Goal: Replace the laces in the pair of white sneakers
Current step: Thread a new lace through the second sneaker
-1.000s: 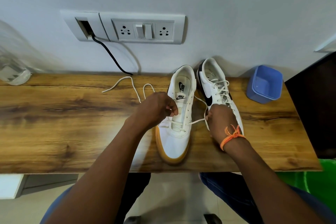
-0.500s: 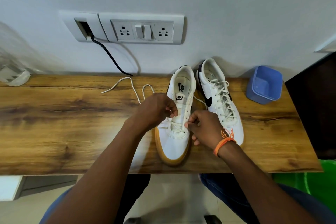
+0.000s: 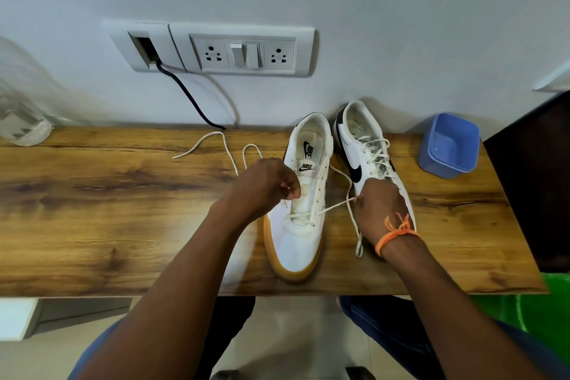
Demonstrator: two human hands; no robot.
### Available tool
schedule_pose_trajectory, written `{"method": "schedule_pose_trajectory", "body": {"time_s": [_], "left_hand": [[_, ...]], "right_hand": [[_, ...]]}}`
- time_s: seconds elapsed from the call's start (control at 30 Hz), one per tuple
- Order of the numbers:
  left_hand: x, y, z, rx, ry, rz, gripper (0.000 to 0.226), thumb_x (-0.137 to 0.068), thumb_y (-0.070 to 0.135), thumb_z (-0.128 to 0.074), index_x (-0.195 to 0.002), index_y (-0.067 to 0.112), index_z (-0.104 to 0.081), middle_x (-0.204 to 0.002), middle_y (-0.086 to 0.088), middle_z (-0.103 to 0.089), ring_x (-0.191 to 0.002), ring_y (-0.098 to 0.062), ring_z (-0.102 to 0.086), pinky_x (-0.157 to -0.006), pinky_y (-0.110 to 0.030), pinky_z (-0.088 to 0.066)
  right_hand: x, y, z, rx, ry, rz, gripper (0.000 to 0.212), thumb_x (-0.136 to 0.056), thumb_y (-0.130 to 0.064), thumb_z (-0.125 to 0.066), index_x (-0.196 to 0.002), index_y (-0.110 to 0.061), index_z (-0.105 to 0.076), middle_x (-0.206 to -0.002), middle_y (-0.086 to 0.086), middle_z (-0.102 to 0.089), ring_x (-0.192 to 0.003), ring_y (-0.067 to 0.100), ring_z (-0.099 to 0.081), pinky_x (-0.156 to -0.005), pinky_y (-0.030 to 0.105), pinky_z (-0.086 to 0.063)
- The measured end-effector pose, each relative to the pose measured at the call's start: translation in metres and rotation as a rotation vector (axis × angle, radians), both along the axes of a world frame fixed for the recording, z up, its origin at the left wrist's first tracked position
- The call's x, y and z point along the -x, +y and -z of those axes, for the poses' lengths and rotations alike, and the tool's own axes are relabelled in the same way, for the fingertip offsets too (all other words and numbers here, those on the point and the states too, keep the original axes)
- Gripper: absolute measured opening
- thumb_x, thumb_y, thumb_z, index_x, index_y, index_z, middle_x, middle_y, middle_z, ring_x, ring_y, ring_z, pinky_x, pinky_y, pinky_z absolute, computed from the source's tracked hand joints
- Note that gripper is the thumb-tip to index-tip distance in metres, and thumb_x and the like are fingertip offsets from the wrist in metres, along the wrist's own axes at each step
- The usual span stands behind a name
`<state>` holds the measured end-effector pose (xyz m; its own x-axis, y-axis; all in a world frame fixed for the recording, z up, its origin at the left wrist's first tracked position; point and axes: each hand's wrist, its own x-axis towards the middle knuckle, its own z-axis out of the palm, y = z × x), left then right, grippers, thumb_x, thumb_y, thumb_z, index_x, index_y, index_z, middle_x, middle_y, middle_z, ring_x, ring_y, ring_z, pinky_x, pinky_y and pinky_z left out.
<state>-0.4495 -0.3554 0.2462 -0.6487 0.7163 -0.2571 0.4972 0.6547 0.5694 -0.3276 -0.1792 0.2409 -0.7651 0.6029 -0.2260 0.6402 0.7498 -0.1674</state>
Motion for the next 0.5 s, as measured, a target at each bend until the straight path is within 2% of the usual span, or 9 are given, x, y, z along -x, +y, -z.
{"method": "schedule_pose_trajectory", "body": {"time_s": [0.07, 0.1, 0.17, 0.23, 0.3, 0.5], "left_hand": [[-0.001, 0.000, -0.001, -0.006, -0.005, -0.011, 0.019, -0.083, 0.009, -0.074, -0.086, 0.027, -0.078, -0.078, 0.016, -0.054, -0.071, 0.002, -0.053, -0.056, -0.009, -0.034], [-0.001, 0.000, -0.001, -0.008, -0.013, -0.020, 0.019, -0.083, 0.009, -0.073, -0.086, 0.027, -0.078, -0.077, 0.016, -0.055, -0.070, 0.004, -0.052, -0.054, -0.007, -0.033], [-0.001, 0.001, -0.002, -0.008, -0.017, -0.026, 0.018, -0.084, 0.009, -0.072, -0.087, 0.026, -0.078, -0.076, 0.015, -0.056, -0.070, 0.005, -0.052, -0.053, -0.006, -0.031], [-0.002, 0.002, -0.002, -0.007, -0.020, -0.020, 0.019, -0.084, 0.009, -0.072, -0.088, 0.026, -0.079, -0.074, 0.016, -0.055, -0.070, 0.002, -0.053, -0.053, -0.007, -0.031], [-0.002, 0.002, -0.002, -0.004, -0.010, -0.022, 0.019, -0.084, 0.009, -0.072, -0.088, 0.026, -0.079, -0.074, 0.017, -0.053, -0.069, 0.005, -0.051, -0.053, -0.009, -0.030], [-0.003, 0.004, 0.000, 0.012, 0.024, -0.014, 0.020, -0.084, 0.009, -0.073, -0.087, 0.028, -0.077, -0.076, 0.018, -0.051, -0.069, 0.006, -0.050, -0.055, -0.014, -0.032]], "right_hand": [[0.000, -0.003, 0.004, 0.041, 0.044, -0.039, 0.012, -0.089, -0.009, -0.058, -0.099, -0.004, -0.063, -0.104, 0.017, -0.062, -0.094, 0.034, -0.062, -0.069, 0.027, -0.038], [0.000, -0.003, 0.005, 0.101, 0.089, -0.051, 0.013, -0.087, -0.011, -0.059, -0.099, -0.005, -0.062, -0.102, 0.016, -0.061, -0.091, 0.034, -0.062, -0.069, 0.028, -0.042], [0.000, -0.006, 0.002, 0.287, 0.194, -0.057, 0.015, -0.085, -0.015, -0.064, -0.098, -0.008, -0.060, -0.100, 0.011, -0.057, -0.072, 0.032, -0.065, -0.056, 0.033, -0.051], [-0.001, -0.015, -0.003, 0.534, 0.222, -0.027, 0.011, -0.085, -0.014, -0.066, -0.095, -0.011, -0.060, -0.095, 0.008, -0.059, -0.054, 0.027, -0.065, -0.041, 0.030, -0.051], [-0.001, -0.024, -0.002, 0.706, 0.180, 0.008, 0.009, -0.088, -0.014, -0.067, -0.090, -0.012, -0.059, -0.081, 0.010, -0.064, -0.051, 0.023, -0.066, -0.039, 0.030, -0.051], [-0.002, -0.028, 0.002, 0.602, 0.161, -0.096, 0.018, -0.090, -0.016, -0.066, -0.075, -0.012, -0.058, -0.067, 0.008, -0.065, -0.051, 0.026, -0.066, -0.046, 0.041, -0.057]]}}
